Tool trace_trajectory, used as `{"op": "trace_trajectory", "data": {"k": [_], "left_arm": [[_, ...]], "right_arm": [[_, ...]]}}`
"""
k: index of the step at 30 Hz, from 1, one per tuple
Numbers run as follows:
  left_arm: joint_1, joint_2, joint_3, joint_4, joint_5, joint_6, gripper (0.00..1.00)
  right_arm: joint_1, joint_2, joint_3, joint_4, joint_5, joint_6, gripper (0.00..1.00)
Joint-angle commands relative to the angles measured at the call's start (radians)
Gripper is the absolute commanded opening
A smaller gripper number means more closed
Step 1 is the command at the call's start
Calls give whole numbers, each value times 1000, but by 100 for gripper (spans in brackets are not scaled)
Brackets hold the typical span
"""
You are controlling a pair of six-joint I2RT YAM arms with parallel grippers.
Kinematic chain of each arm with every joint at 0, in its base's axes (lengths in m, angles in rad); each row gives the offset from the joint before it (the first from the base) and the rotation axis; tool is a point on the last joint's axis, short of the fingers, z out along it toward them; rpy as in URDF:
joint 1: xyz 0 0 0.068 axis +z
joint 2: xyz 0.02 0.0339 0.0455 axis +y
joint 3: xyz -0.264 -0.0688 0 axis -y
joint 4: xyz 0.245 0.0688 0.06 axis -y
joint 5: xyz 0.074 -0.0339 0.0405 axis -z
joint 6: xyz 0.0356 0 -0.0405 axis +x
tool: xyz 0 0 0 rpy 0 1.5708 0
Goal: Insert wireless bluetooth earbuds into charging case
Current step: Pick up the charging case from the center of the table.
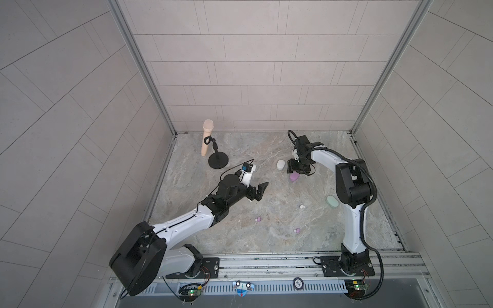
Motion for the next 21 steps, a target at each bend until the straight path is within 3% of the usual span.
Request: {"op": "trace_trajectory", "data": {"k": [1, 14, 21], "left_arm": [[5, 4, 14, 26, 8, -11, 100], [5, -17, 12, 15, 5, -8, 100], [5, -14, 10, 23, 13, -14, 100]], "right_arm": [[25, -54, -11, -41, 39, -5, 69], [106, -64, -3, -123, 133, -18, 73], [134, -74, 3, -111, 204, -34, 80]]}}
